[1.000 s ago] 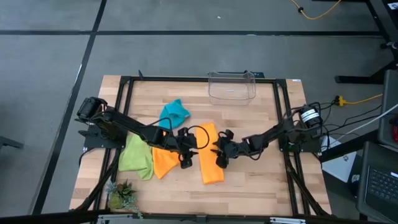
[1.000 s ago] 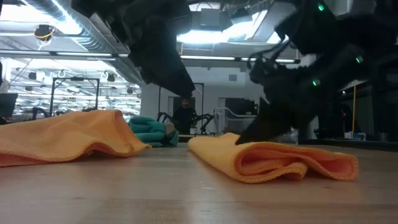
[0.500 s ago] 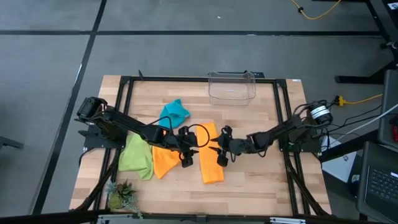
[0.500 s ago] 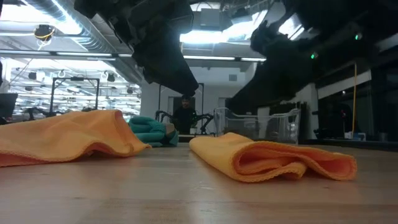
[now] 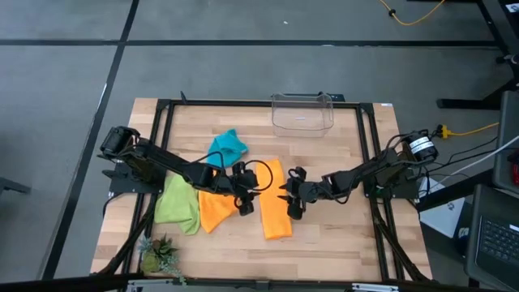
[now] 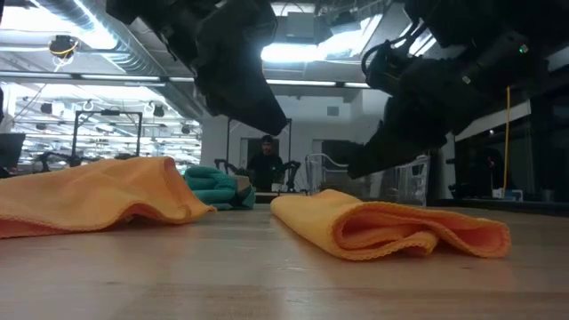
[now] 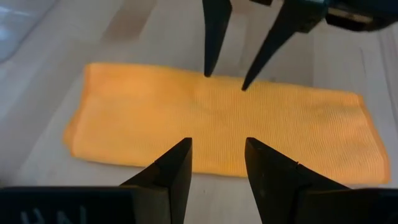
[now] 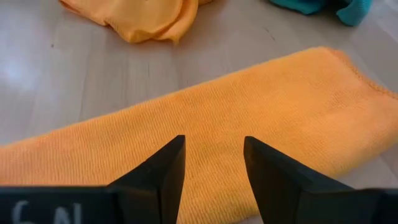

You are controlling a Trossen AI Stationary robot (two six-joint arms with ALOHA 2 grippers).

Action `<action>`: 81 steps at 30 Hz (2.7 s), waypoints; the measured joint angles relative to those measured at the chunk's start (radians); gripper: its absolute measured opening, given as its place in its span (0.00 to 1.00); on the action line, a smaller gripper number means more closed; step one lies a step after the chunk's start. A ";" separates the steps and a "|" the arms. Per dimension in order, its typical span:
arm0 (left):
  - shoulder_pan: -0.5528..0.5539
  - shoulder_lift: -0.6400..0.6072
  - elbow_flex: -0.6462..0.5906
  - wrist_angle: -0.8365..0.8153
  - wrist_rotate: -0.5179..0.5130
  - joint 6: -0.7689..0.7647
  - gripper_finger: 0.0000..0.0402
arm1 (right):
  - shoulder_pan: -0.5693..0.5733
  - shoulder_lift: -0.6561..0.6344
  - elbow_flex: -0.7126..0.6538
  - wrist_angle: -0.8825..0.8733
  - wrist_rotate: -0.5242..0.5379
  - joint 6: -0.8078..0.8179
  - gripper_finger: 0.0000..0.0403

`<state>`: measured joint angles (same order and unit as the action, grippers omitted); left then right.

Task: Fold microfiber towels
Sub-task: Fold the right orange microfiber towel

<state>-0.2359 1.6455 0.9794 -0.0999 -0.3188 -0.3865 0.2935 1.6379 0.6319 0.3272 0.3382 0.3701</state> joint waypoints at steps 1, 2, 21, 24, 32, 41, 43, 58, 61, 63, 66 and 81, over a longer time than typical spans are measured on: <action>0.000 0.003 0.000 0.008 -0.008 -0.003 0.35 | 0.000 0.000 0.000 0.005 0.000 -0.005 0.41; 0.000 0.011 0.000 0.027 -0.011 -0.004 0.35 | 0.000 0.000 0.000 0.009 0.000 -0.008 0.41; -0.023 0.114 0.000 0.086 -0.005 0.056 0.35 | 0.000 0.000 0.000 -0.016 0.019 -0.055 0.41; -0.018 0.114 0.000 0.089 -0.013 0.057 0.35 | 0.000 0.000 0.000 -0.016 0.018 -0.007 0.41; 0.018 0.114 0.000 0.084 0.099 -0.031 0.35 | 0.000 0.000 0.000 -0.019 0.003 0.077 0.41; 0.054 0.158 0.000 0.089 0.224 -0.428 0.35 | -0.037 0.000 0.000 -0.176 0.018 0.470 0.41; 0.059 0.180 0.000 0.088 0.224 -0.474 0.35 | -0.037 0.000 0.000 -0.227 0.018 0.520 0.41; 0.139 0.159 0.000 -0.021 0.225 -0.522 0.35 | -0.138 0.000 0.000 -0.245 -0.037 0.497 0.41; 0.186 0.158 0.000 -0.073 0.247 -0.495 0.35 | -0.177 0.000 0.000 -0.239 -0.050 0.463 0.41; 0.205 0.160 -0.001 -0.070 0.265 -0.441 0.35 | -0.191 0.000 0.000 -0.238 -0.079 0.427 0.41; 0.194 0.163 0.000 -0.064 0.304 -0.343 0.35 | -0.195 -0.005 0.000 -0.237 -0.127 0.334 0.41; -0.092 0.126 -0.002 0.049 0.122 0.560 0.32 | 0.016 -0.134 0.000 -0.303 -0.256 -0.435 0.41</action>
<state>-0.3283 1.7710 0.9775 -0.0505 -0.1972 0.1734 0.3091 1.5038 0.6323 0.0241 0.0817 -0.0653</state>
